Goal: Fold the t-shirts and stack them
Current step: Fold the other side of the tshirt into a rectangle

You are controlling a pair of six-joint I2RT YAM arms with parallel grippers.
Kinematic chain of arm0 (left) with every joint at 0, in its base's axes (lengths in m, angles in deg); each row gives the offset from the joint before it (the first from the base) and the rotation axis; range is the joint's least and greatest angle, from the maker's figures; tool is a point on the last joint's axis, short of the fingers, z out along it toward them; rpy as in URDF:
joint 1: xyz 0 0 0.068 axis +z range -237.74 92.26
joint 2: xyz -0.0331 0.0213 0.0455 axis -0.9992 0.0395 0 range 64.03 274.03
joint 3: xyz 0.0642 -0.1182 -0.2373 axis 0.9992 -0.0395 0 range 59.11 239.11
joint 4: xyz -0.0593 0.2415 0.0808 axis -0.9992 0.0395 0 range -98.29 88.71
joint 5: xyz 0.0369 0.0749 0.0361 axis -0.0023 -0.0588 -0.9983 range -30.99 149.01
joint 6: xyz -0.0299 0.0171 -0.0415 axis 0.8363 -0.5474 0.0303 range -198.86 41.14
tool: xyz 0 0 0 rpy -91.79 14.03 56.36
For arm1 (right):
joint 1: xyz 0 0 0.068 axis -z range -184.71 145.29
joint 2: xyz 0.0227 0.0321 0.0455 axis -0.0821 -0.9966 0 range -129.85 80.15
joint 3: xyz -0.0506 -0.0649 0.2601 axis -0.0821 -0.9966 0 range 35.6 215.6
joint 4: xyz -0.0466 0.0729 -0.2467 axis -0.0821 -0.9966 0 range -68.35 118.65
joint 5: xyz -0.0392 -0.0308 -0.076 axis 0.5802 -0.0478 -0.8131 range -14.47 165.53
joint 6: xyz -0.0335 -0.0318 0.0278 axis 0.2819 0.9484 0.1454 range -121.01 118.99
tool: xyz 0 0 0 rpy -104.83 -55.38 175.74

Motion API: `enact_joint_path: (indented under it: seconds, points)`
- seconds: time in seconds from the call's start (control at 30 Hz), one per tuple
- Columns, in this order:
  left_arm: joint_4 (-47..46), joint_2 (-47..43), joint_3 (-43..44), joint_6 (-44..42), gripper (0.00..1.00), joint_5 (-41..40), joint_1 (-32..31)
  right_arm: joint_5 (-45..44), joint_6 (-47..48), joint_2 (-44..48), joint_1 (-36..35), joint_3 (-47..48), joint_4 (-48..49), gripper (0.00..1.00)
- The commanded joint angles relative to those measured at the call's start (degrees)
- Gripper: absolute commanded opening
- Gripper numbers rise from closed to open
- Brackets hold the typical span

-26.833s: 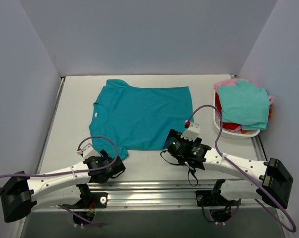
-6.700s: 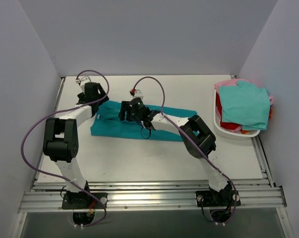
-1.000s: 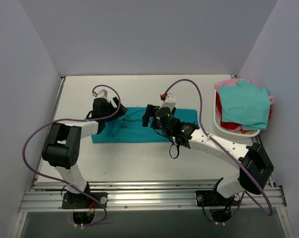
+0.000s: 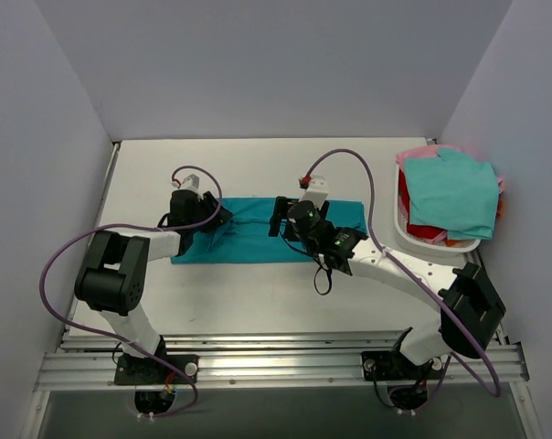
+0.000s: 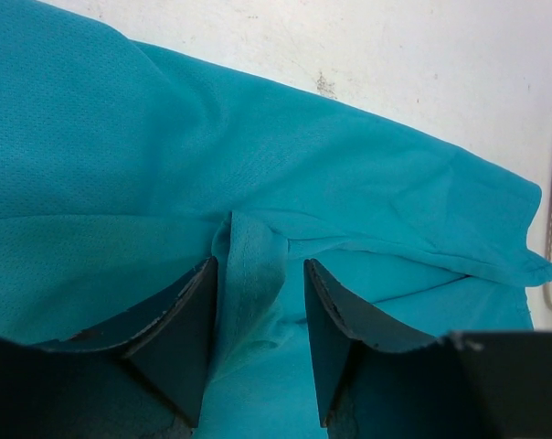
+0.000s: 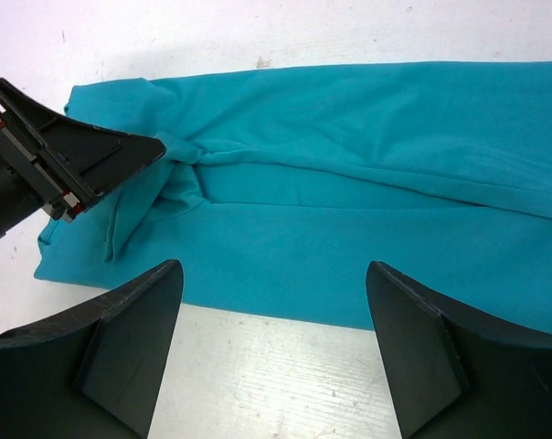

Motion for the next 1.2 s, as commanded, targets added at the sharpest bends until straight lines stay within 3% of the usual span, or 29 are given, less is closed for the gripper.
enact_joint_path:
  seconds: [0.0,0.27,0.3,0.33,0.57,0.7,0.83,0.93,0.97,1.03,1.07,1.17]
  points:
    - [-3.2,-1.4,-0.6,-0.7,0.5,1.2,-0.2,-2.6,0.4,1.8,0.8,-0.8,-0.5,0.77]
    - [-3.7,-1.2,-2.3,-1.5,0.24,2.2,-0.2,-2.1,0.4,2.4,1.3,-1.5,-0.3,0.77]
    - [-3.7,-1.3,-2.7,-1.6,0.14,2.2,-0.3,-2.1,0.3,2.5,1.6,-1.6,-0.3,0.77]
    - [-3.7,-1.4,-2.9,-1.7,0.12,2.2,-0.3,-2.1,0.3,2.5,1.5,-1.6,-0.2,0.77]
    - [2.3,-6.5,-5.1,-5.0,0.11,-2.2,-3.2,-1.7,0.1,2.5,1.6,-1.7,0.0,0.76]
    - [10.3,-11.8,-5.0,-7.2,0.13,-10.5,-7.5,-1.3,-0.1,2.3,1.6,-2.0,0.2,0.76]
    - [17.4,-14.7,-5.2,-7.6,0.2,-21.5,-12.2,-0.9,-0.2,1.8,1.6,-1.9,0.4,0.76]
    - [22.0,-16.2,-5.5,-6.9,0.32,-26.3,-15.4,-0.7,-0.2,1.1,1.5,-1.7,0.4,0.76]
    - [22.9,-16.5,-5.8,-6.1,0.46,-28.9,-16.6,-0.8,-0.3,1.1,1.5,-1.7,0.4,0.76]
    - [25.8,-17.4,-6.6,-5.1,0.59,-31.2,-18.0,-0.9,-0.3,1.2,1.5,-1.8,0.4,0.76]
    - [26.1,-17.8,-7.1,-4.2,0.73,-32.8,-19.2,-1.0,-0.2,1.3,1.5,-1.9,0.5,0.76]
    - [27.4,-18.6,-8.3,-1.8,0.83,-36.2,-20.9,-1.6,-0.3,1.2,1.7,-1.7,0.5,0.76]
